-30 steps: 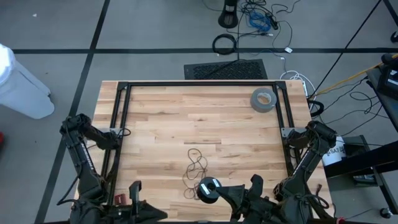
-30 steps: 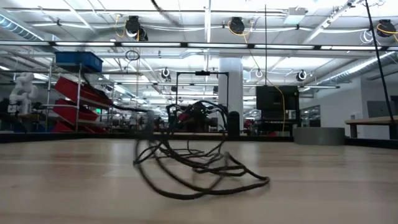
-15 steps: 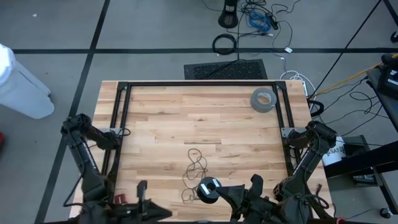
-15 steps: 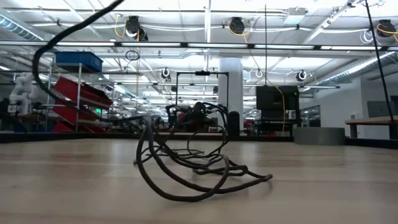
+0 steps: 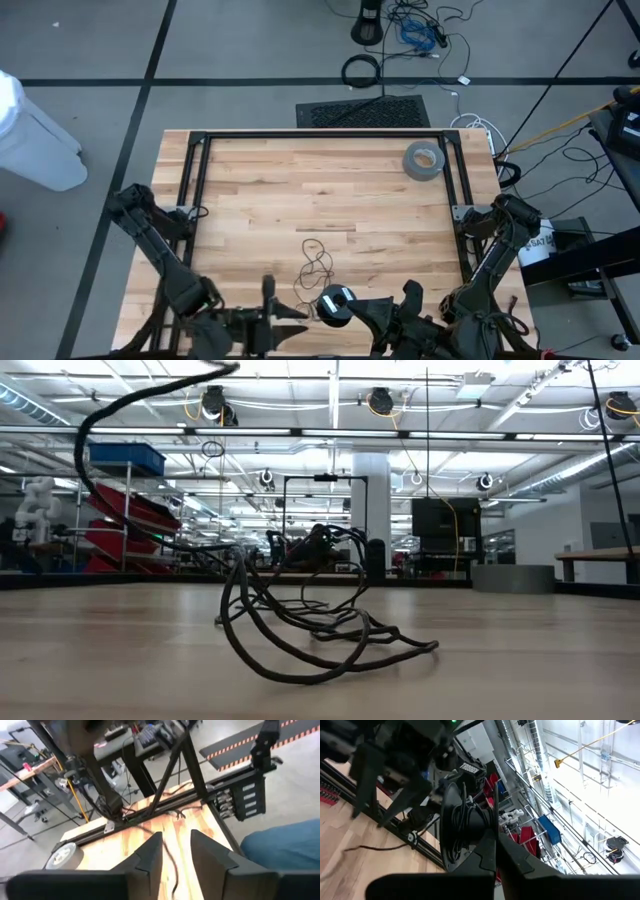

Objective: Coil cords
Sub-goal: Uncoil the black wire from the spool

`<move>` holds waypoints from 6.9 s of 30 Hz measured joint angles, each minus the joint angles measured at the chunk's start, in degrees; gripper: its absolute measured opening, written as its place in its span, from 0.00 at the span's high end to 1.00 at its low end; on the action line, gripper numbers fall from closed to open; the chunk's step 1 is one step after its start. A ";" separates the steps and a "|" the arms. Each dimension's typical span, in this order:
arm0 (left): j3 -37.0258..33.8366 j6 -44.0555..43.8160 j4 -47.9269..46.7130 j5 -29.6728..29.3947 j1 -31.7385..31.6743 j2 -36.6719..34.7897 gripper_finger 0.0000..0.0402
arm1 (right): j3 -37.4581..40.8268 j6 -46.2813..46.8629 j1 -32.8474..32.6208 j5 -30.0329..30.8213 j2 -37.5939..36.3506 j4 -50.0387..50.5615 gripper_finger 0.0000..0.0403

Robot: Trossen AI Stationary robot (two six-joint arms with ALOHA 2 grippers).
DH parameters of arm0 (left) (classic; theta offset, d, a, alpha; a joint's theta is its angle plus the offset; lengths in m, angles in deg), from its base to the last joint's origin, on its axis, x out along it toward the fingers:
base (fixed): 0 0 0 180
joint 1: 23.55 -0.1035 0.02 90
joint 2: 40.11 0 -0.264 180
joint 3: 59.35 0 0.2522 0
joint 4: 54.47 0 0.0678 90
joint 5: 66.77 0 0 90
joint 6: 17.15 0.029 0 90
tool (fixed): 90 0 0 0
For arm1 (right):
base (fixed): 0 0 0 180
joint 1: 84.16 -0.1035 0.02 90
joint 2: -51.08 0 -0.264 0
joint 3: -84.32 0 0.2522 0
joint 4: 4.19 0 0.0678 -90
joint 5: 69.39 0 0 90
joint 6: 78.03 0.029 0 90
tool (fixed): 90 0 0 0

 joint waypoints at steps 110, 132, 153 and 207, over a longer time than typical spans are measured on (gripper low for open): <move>10.45 21.82 22.31 8.83 8.30 7.31 0.98 | 0.00 1.99 1.79 0.31 0.00 1.75 1.00; 10.43 9.39 6.43 25.43 -4.37 9.13 0.98 | 0.00 0.63 0.43 0.14 0.00 -3.88 1.00; 10.40 7.86 15.63 36.22 -11.10 16.99 0.98 | 0.00 -1.70 -1.80 -0.31 -0.24 -9.07 1.00; 10.38 -4.88 -16.64 -37.37 15.49 -1.88 0.97 | -0.02 -0.35 -6.85 0.17 -1.38 -6.78 1.00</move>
